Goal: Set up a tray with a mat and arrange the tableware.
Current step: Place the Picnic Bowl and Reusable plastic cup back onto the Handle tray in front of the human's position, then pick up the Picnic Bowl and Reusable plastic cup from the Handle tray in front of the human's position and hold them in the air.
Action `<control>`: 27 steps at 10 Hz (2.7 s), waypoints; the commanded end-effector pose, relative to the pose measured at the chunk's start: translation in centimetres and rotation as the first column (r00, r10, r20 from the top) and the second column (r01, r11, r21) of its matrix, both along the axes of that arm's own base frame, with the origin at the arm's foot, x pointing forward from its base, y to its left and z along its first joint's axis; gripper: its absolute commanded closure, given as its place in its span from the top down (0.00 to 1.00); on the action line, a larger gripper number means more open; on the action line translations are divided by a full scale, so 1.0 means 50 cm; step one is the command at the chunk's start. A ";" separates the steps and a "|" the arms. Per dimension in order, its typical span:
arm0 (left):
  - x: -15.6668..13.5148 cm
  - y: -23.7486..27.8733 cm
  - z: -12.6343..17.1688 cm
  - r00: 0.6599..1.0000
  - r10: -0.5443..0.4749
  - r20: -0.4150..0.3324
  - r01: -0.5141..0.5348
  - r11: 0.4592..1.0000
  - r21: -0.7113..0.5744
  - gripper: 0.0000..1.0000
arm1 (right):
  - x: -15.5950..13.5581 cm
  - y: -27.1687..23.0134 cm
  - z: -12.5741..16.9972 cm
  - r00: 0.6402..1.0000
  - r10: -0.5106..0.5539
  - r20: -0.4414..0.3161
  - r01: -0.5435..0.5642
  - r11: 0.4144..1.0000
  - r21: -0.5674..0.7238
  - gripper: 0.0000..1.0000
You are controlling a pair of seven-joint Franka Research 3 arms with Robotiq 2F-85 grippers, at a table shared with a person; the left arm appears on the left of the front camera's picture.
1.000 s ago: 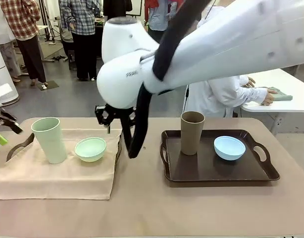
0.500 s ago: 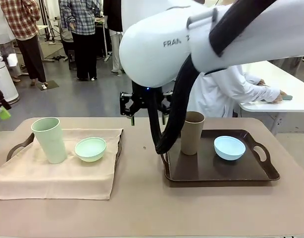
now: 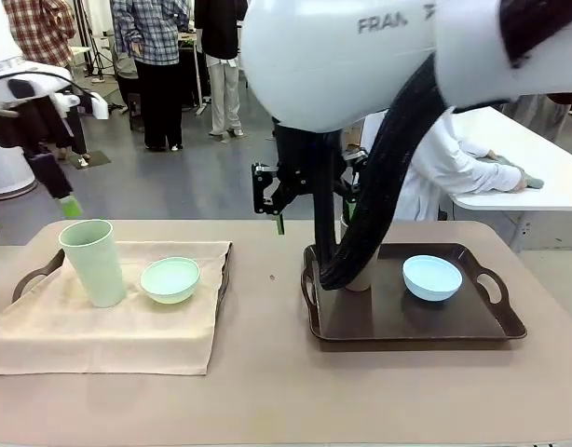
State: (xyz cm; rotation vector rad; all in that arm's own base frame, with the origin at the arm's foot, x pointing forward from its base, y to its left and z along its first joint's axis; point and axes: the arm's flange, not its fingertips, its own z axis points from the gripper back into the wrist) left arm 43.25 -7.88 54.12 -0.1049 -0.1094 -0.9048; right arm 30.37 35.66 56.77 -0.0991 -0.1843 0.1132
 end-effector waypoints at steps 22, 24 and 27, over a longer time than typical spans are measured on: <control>-0.072 0.046 0.015 0.870 0.484 -0.093 -0.478 0.875 0.076 1.00 | -0.022 -0.557 0.038 0.963 -0.248 -0.102 0.261 0.954 0.145 1.00; -0.072 0.036 0.019 0.892 0.443 -0.084 -0.440 0.896 0.059 1.00 | -0.026 -0.533 0.053 0.974 -0.211 -0.079 0.220 0.968 0.119 1.00; -0.071 0.047 0.017 0.886 0.454 -0.093 -0.450 0.891 0.060 1.00 | -0.027 -0.575 0.045 0.963 -0.256 -0.086 0.265 0.957 0.114 1.00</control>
